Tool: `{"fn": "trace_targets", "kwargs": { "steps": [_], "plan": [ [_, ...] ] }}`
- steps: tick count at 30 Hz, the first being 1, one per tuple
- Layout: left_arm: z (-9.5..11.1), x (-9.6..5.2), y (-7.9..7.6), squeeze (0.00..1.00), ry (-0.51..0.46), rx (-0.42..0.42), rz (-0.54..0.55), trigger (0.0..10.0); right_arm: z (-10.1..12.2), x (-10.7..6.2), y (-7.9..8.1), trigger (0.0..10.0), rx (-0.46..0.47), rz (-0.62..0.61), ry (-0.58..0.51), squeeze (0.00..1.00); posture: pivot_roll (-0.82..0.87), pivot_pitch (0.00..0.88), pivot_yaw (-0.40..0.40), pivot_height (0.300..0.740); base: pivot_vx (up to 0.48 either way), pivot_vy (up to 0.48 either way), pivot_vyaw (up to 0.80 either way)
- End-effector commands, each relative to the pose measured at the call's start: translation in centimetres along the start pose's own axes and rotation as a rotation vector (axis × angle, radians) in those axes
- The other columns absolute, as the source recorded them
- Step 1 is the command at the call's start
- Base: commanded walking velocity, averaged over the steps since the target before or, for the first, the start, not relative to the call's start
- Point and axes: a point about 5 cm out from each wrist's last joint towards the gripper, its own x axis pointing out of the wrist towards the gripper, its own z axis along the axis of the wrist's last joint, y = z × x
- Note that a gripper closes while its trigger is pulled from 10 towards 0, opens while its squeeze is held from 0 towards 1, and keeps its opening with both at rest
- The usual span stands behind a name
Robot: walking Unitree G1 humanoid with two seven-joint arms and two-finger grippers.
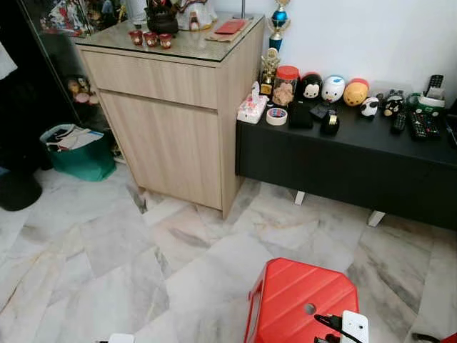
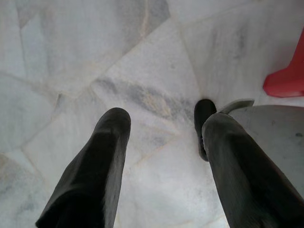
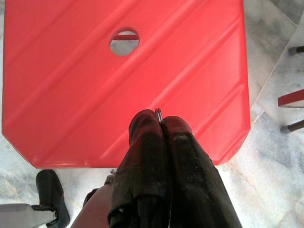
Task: Hang keys on a hook
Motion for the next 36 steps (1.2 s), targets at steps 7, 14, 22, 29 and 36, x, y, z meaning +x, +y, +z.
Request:
{"fn": "trace_targets", "kwargs": {
  "steps": [7,14,22,29,36],
  "plan": [
    [-0.8,-0.2,0.3,0.0,0.032,-0.003,0.0,10.0,-0.3,0.0,0.0,10.0,0.023,-0.01,0.003,0.0,0.04,0.0,0.004,0.74,-0.279,0.0,0.0],
    [-0.8,-0.2,0.9,0.0,0.036,-0.014,0.015,10.0,-0.1,0.0,-0.1,10.0,0.042,-0.03,-0.004,0.0,0.04,0.0,0.006,0.74,-0.285,0.0,0.0],
    [-0.8,-0.3,1.6,0.0,0.036,-0.025,0.028,10.0,0.1,0.0,-0.2,10.0,0.058,-0.054,-0.016,0.0,0.03,0.0,0.006,0.74,-0.286,0.0,0.0],
    [-1.3,-0.4,1.5,0.0,0.046,-0.037,0.03,10.0,1.2,0.1,-1.1,10.0,0.073,-0.082,-0.043,0.0,0.03,0.0,0.005,0.74,-0.286,0.0,0.0],
    [-1.3,-0.4,1.7,0.0,0.048,-0.046,0.03,10.0,2.2,0.2,-1.3,10.0,0.049,-0.112,-0.072,0.0,0.03,0.0,0.005,0.74,-0.213,0.0,-0.22]
  ]
}}
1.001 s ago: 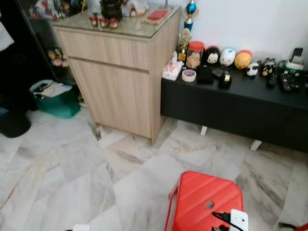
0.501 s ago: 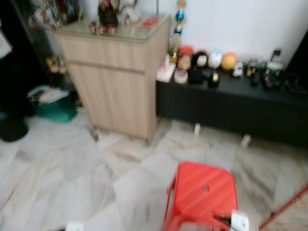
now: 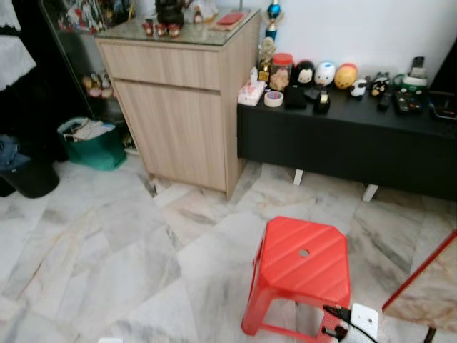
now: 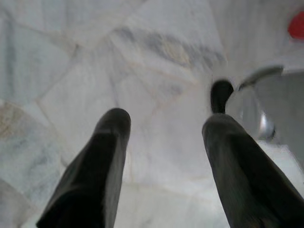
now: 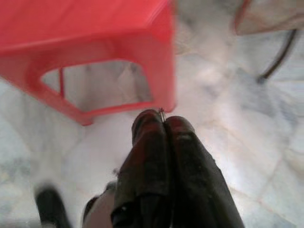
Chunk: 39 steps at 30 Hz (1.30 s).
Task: Hang keys on a hook
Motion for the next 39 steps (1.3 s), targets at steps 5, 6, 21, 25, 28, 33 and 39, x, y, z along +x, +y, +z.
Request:
{"fn": "trace_targets", "kwargs": {
  "steps": [5,6,21,25,28,33,39],
  "plan": [
    [0.7,0.2,0.7,0.0,-0.002,0.018,0.01,10.0,1.6,0.2,0.2,10.0,-0.011,-0.035,-0.063,0.0,0.03,0.0,0.009,0.74,0.0,0.0,-0.77],
    [0.8,0.2,0.7,0.0,-0.003,0.017,0.01,10.0,1.8,0.3,0.1,10.0,-0.002,-0.04,-0.071,0.0,0.03,0.0,0.011,0.74,0.0,0.0,-0.76],
    [2.0,0.6,-1.0,0.0,-0.026,0.023,-0.001,10.0,10.5,-0.9,-0.9,10.0,-0.255,-0.305,-0.578,0.0,0.02,0.0,0.009,0.74,0.0,0.0,-0.76],
    [2.1,0.6,-1.3,0.0,-0.028,0.023,-0.005,10.0,11.1,-1.8,-2.1,10.0,-0.303,-0.437,-0.67,0.0,0.02,0.0,0.006,0.74,0.0,0.0,-0.65],
    [2.1,0.6,-1.4,0.0,-0.03,0.022,-0.006,10.0,11.2,-2.0,-2.2,10.0,-0.297,-0.445,-0.689,0.0,0.02,0.0,0.007,0.74,0.0,0.0,-0.64],
    [2.5,0.7,-1.7,0.0,-0.049,0.025,-0.009,10.0,12.0,-2.0,-1.4,10.0,-0.237,-0.394,-0.715,0.0,0.01,0.0,0.012,0.74,0.0,0.0,-0.65],
    [2.8,0.7,-1.9,0.0,-0.061,0.022,-0.011,10.0,9.8,-0.6,0.7,10.0,-0.163,-0.195,-0.519,0.0,0.01,0.0,0.007,0.74,0.0,0.0,-0.27]
  ]
}}
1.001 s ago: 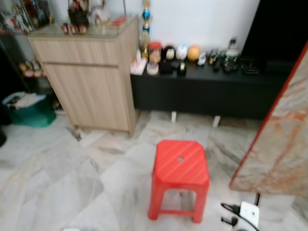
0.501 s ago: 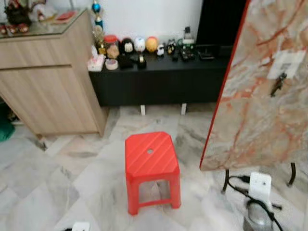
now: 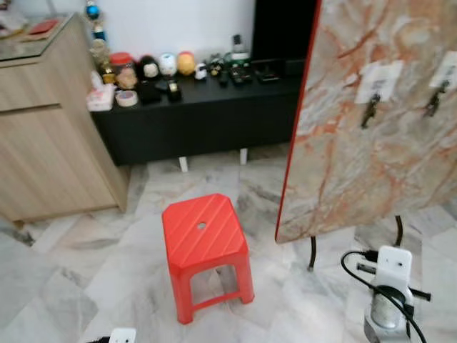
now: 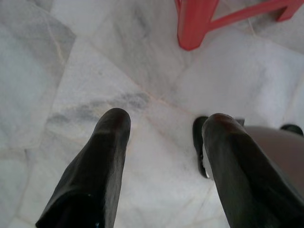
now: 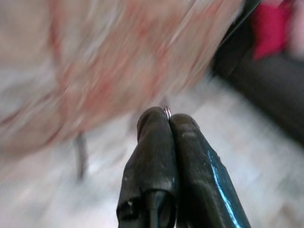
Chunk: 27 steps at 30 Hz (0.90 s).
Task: Hang keys on a hook
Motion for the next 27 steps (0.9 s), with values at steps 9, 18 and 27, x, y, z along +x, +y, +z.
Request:
{"fn": "trace_targets", "kwargs": {
  "steps": [9,18,27],
  "plan": [
    [-1.1,-0.3,0.3,0.0,0.031,0.015,0.002,10.0,-6.8,-3.3,1.0,10.0,0.126,0.179,0.435,0.0,0.01,0.0,0.009,0.74,0.0,0.0,0.0],
    [-0.9,-0.3,1.2,0.0,0.023,0.025,0.019,10.0,-7.0,-4.0,2.3,10.0,0.148,0.261,0.45,0.0,0.03,0.0,0.014,0.74,0.0,0.0,0.0],
    [7.2,-0.2,5.5,0.0,-0.349,0.05,0.096,10.0,0.4,-0.2,2.2,10.0,0.048,0.267,0.002,0.0,0.04,0.0,0.01,0.74,0.0,0.0,0.0]
  ]
}}
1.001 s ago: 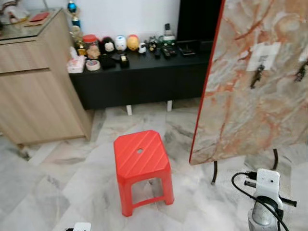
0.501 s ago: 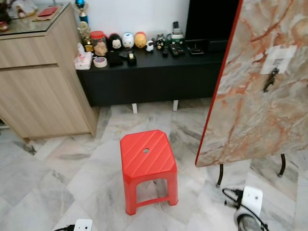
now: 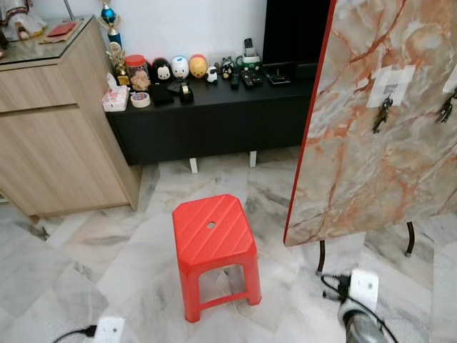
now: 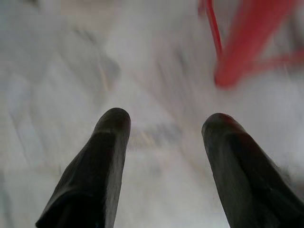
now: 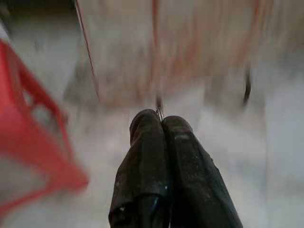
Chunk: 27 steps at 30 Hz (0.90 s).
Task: Hang keys on a hook
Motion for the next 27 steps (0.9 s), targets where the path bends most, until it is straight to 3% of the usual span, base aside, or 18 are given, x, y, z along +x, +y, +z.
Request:
{"fn": "trace_targets", "kwargs": {
  "steps": [1,3,6,9,12,19,27],
  "plan": [
    [3.5,0.7,1.0,0.0,-0.163,0.007,0.014,10.0,2.2,0.4,-0.3,10.0,-0.087,-0.041,-0.135,0.0,0.05,0.0,0.008,0.74,0.0,0.0,0.0],
    [6.4,0.9,1.4,0.0,-0.298,0.036,0.007,10.0,4.1,0.4,-1.6,10.0,-0.161,-0.183,-0.254,0.0,0.05,0.0,0.007,0.74,0.0,0.0,0.0],
    [10.6,0.5,0.9,0.0,-0.483,0.068,-0.022,10.0,6.2,0.0,-3.4,10.0,-0.176,-0.381,-0.373,0.0,0.05,0.0,0.011,0.74,0.0,0.0,0.0],
    [11.9,0.3,0.2,0.0,-0.539,0.064,-0.031,10.0,7.0,-0.3,-3.5,10.0,-0.155,-0.403,-0.417,0.0,0.04,0.0,0.015,0.74,0.0,0.0,0.0],
    [14.6,-0.2,-1.8,0.0,-0.645,0.078,-0.079,10.0,8.1,-0.4,-2.1,10.0,-0.147,-0.337,-0.466,0.0,0.04,0.0,0.01,0.74,0.0,0.0,0.0],
    [16.1,-1.1,-4.1,0.0,-0.706,0.124,-0.141,10.0,9.7,-1.1,-1.5,10.0,-0.224,-0.387,-0.561,0.0,0.04,0.0,0.004,0.74,0.0,0.0,0.0],
    [15.8,-1.5,-4.1,0.0,-0.701,0.118,-0.144,10.0,10.7,-1.8,-1.6,10.0,-0.26,-0.426,-0.613,0.0,0.04,0.0,0.001,0.74,0.0,0.0,0.0]
  ]
}}
